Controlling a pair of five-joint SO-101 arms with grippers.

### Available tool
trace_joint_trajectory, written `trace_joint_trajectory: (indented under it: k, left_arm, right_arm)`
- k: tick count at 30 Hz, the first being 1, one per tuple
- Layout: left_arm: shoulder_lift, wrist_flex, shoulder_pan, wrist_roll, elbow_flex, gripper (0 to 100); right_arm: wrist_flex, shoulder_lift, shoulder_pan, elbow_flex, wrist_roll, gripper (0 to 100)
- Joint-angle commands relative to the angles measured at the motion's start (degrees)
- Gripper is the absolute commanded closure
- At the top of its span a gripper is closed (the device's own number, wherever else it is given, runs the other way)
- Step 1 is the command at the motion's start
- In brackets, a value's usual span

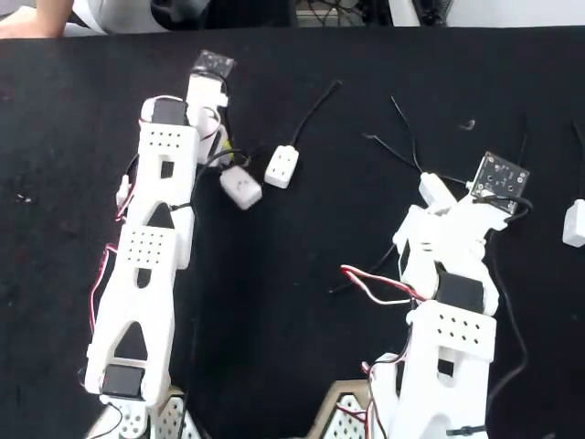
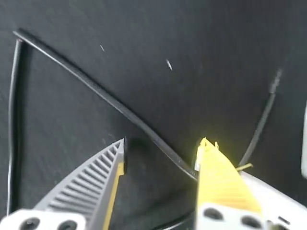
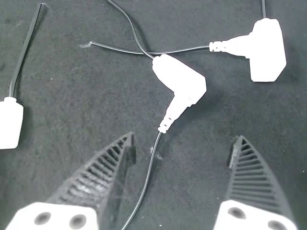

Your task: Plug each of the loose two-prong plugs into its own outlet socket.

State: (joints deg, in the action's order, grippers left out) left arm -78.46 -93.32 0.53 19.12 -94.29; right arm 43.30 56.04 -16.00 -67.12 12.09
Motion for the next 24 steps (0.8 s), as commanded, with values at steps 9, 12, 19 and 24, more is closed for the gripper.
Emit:
trace_joint_trajectory:
  k: [9, 12, 19, 24]
  left_arm:
    - [11.16, -7.65, -4.09, 6.95, -1.01, 77]
    - [13.71, -7.65, -5.05, 6.95, -0.92, 77]
    - [15.56, -7.12, -3.3, 2.73, -1.27, 77]
    - [16.97, -7.65, -0.57, -6.68, -0.92, 75]
  right_arm:
    - [-0.97, 1.71, -1.05, 0.66, 0.18, 69.8]
    - [-0.97, 1.71, -1.05, 0.66, 0.18, 69.8]
    - [-0.97, 1.71, -1.05, 0.66, 0.18, 69.8]
    - [-0.97, 1.71, -1.23, 0.48, 0.18, 69.8]
